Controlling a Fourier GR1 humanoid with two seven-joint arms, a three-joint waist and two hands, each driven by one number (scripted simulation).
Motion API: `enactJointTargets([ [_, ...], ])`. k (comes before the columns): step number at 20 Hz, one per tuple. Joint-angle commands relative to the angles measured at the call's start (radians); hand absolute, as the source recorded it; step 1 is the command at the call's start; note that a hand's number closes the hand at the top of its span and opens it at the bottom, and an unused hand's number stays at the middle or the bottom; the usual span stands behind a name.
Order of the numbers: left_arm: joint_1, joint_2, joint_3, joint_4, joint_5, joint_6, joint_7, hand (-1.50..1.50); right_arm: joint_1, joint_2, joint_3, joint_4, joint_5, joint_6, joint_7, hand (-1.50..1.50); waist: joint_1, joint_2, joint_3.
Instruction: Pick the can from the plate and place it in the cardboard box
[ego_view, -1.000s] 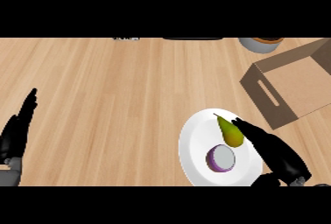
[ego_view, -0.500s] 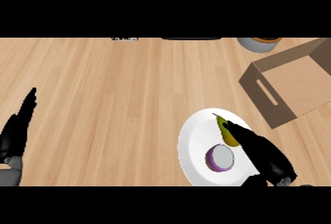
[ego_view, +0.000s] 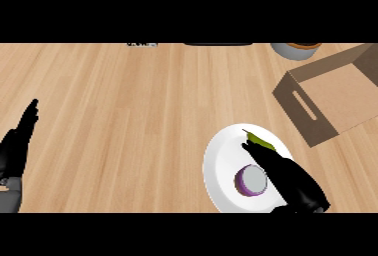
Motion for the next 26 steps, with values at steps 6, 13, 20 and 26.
enactJointTargets([
  [6,0.044,0.009,0.056,-0.058,0.002,-0.055,0.006,0.00,-0.051,0.084,0.003,0.054,0.064,0.114,0.083,-1.50,0.006,0.000,0.000],
  [13,0.021,-0.035,0.046,-0.063,-0.037,-0.047,0.016,0.00,-0.024,0.153,0.029,0.211,0.175,0.032,0.050,-1.50,0.004,0.001,0.000],
  [20,-0.026,-0.037,0.061,-0.028,-0.043,-0.066,0.038,0.00,-0.056,0.157,0.034,0.199,0.350,-0.135,0.004,1.50,0.001,0.000,0.000],
  [26,0.035,-0.100,0.023,-0.044,-0.102,-0.021,-0.019,0.00,-0.094,0.180,0.028,0.232,0.460,-0.210,0.000,1.50,0.002,0.000,0.000],
])
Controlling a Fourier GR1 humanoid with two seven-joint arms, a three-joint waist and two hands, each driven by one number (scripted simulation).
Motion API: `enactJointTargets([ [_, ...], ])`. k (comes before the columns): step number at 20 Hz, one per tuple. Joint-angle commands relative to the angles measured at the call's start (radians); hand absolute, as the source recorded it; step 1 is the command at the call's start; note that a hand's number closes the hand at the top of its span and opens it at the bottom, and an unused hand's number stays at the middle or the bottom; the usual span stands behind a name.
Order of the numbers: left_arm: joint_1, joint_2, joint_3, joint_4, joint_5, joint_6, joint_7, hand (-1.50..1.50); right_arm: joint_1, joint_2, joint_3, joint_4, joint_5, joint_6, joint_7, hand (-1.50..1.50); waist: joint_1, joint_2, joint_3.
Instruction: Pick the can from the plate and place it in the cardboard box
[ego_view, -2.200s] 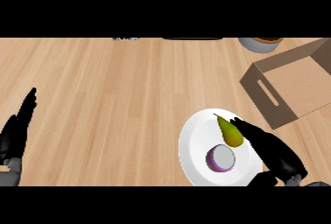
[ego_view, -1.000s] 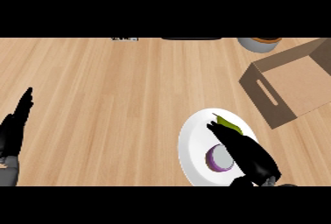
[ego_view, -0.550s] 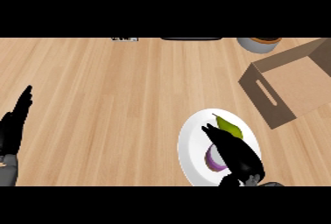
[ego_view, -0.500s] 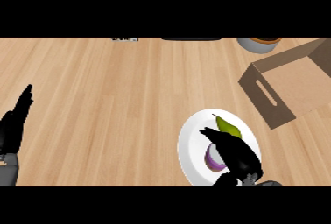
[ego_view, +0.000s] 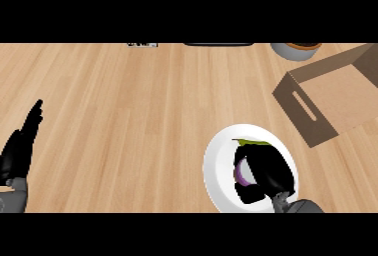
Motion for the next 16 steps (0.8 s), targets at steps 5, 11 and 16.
enactJointTargets([
  [5,0.002,-0.007,0.014,0.015,-0.007,0.009,-0.008,0.00,0.031,-0.245,-0.273,-0.020,-0.032,-0.124,-0.154,1.50,-0.022,0.005,0.003],
  [11,0.054,-0.017,0.025,-0.006,0.002,0.018,-0.014,0.00,0.087,-0.529,-0.650,0.185,-0.199,-0.185,-0.354,1.50,-0.057,0.008,0.010],
  [16,0.014,0.018,0.058,0.000,0.026,-0.003,0.004,0.00,0.101,-0.670,-0.877,0.364,-0.355,-0.266,-0.678,1.50,-0.048,0.004,0.010],
])
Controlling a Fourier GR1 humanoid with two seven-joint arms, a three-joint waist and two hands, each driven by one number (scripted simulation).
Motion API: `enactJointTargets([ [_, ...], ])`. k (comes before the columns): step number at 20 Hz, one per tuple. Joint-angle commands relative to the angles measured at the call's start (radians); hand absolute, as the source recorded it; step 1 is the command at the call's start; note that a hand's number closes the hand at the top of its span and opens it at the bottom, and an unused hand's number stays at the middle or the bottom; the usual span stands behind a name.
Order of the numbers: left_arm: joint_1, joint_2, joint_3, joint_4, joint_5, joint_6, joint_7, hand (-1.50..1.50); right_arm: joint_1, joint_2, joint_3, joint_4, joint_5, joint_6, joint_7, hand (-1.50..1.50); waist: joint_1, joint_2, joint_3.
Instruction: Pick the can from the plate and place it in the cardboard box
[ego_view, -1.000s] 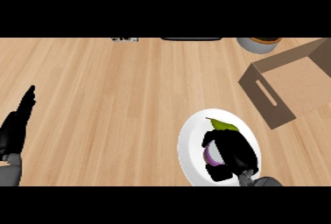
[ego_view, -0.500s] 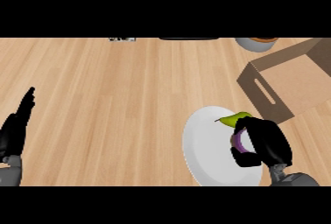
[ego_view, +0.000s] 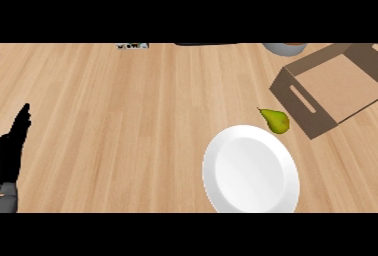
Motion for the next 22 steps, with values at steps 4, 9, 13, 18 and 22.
enactJointTargets([
  [4,-0.030,-0.019,-0.042,-0.020,-0.028,0.001,0.018,0.00,-0.086,-0.161,-0.246,0.272,-0.190,-0.061,-0.434,1.50,0.048,0.004,-0.002],
  [9,-0.034,-0.032,-0.057,-0.067,-0.024,-0.017,0.051,0.00,-0.210,-0.186,-0.232,0.529,-0.196,-0.037,-0.644,1.50,0.069,0.004,-0.004],
  [13,-0.006,-0.020,-0.040,-0.044,-0.002,-0.047,-0.004,0.00,-0.382,-0.258,-0.224,0.576,-0.257,0.149,-0.581,1.50,0.085,0.005,-0.005],
  [18,-0.112,-0.002,-0.032,0.031,-0.026,-0.042,0.027,0.00,-0.571,-0.174,-0.158,0.690,-0.223,0.135,-0.493,1.50,0.078,0.009,-0.005],
  [22,-0.053,-0.030,-0.037,0.057,-0.039,-0.020,-0.055,0.00,-0.725,-0.141,-0.130,0.748,-0.210,0.161,-0.377,1.50,0.087,0.011,-0.006],
])
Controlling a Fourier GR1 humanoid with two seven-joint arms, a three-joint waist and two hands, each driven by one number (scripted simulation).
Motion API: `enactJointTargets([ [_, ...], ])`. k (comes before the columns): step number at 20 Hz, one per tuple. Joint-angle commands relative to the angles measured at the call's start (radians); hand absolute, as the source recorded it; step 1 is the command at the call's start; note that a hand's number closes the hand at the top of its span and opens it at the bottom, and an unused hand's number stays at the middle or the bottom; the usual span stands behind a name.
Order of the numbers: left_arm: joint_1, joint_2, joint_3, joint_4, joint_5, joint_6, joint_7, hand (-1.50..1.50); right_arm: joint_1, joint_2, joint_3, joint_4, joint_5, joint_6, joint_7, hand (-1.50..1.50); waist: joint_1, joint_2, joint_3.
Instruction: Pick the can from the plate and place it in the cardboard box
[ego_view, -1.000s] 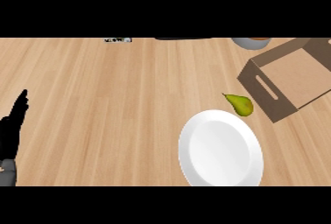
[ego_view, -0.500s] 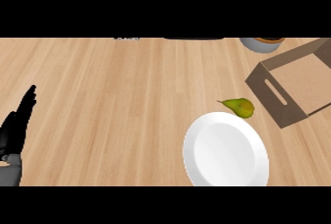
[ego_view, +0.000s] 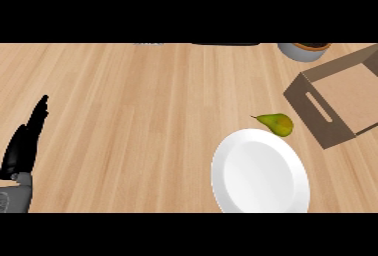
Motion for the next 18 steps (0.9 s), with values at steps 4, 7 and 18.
enactJointTargets([
  [4,0.017,-0.002,-0.002,-0.052,0.014,-0.025,0.012,0.00,-0.255,0.080,0.047,0.195,0.043,-0.004,0.138,1.50,0.024,0.004,0.001],
  [7,-0.049,-0.007,0.004,0.079,-0.016,0.007,-0.051,0.00,-0.295,0.114,0.055,0.291,0.063,-0.032,0.084,1.50,0.013,0.010,0.001],
  [18,-0.055,0.006,-0.001,0.023,-0.002,-0.032,-0.010,0.00,-0.406,0.170,0.079,0.471,0.154,-0.224,0.188,1.50,0.056,0.028,0.004],
])
